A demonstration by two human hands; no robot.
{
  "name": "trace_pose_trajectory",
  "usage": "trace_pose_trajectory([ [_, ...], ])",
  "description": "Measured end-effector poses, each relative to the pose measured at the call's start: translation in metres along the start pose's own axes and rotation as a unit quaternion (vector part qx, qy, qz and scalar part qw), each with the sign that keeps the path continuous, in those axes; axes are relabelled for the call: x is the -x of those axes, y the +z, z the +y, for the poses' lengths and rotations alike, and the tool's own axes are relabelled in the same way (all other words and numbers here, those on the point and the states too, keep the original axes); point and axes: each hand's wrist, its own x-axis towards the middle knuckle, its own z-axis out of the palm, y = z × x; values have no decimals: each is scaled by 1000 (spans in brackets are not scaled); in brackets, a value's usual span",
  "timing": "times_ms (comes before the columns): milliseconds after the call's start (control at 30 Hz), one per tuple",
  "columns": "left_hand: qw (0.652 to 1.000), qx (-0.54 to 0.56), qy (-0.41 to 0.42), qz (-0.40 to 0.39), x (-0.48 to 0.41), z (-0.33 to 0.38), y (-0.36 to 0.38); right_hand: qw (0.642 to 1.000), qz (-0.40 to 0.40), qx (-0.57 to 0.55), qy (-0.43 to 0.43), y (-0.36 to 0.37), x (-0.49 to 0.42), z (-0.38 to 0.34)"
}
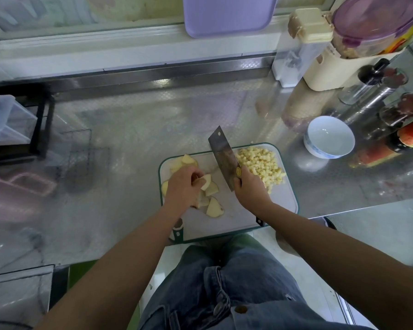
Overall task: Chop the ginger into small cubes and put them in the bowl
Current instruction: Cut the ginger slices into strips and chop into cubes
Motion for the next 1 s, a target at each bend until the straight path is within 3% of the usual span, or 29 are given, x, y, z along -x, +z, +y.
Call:
trace_pose_trajectory([
  [200,988,96,-102,62,-3,12,8,1000,-8,20,-10,-3,5,2],
  [433,973,135,-180,44,-11,28,28,1000,4,27,-13,-3,17,17],
  [667,918,254,-296,70,-17,23,36,1000,21,-21,7,-2,16,20],
  [767,896,314,-309,50,-19,23,37,999,14,-29,-3,-7,14,22],
  [1000,933,204,-262,137,-10,27,25,999,-7,-43,-8,-4,10,13],
])
